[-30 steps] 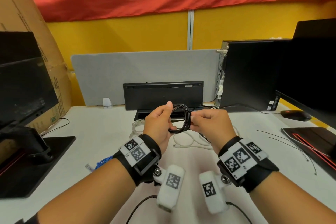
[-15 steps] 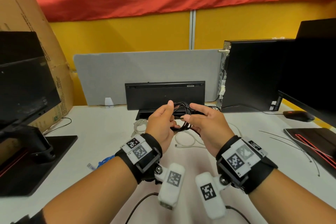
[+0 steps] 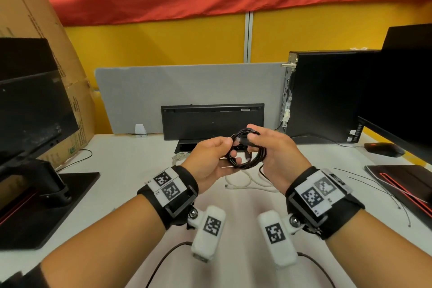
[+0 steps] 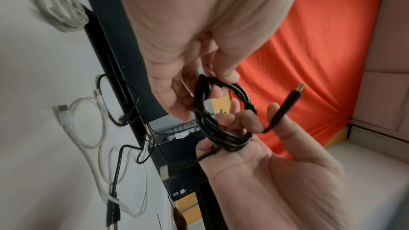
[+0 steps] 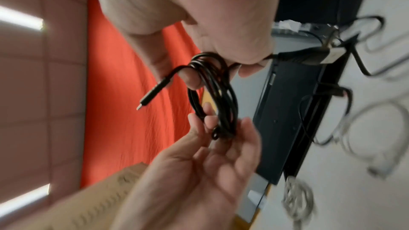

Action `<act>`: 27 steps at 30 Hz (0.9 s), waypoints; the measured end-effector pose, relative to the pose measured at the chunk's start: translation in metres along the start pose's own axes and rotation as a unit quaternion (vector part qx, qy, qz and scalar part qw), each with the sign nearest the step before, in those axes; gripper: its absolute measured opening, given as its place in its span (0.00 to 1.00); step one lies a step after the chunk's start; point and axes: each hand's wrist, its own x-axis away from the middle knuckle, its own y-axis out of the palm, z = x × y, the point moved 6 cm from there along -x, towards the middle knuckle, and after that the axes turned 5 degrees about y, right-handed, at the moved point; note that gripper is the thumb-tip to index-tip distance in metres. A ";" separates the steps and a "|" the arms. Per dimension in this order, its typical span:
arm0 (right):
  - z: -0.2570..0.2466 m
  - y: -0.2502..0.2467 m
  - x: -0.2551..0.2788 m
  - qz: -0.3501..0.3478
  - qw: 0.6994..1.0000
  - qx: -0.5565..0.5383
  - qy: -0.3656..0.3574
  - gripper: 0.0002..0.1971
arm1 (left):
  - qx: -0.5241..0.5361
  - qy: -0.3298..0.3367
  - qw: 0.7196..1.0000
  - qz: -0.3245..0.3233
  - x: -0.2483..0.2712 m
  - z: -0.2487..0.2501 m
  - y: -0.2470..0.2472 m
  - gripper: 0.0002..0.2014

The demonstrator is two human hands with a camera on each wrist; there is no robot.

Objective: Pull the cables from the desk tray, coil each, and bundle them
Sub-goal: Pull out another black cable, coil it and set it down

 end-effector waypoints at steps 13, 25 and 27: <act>-0.006 0.020 0.001 0.035 0.908 0.402 -0.114 0.16 | -0.016 0.026 0.993 0.117 0.003 0.017 -0.032 0.13; 0.037 0.051 -0.003 -0.028 0.991 0.124 0.051 0.06 | -0.030 0.006 0.993 0.114 0.027 0.020 -0.069 0.10; 0.039 0.059 -0.005 -0.038 0.989 0.138 0.031 0.07 | -0.043 0.001 0.992 0.118 0.032 0.021 -0.078 0.10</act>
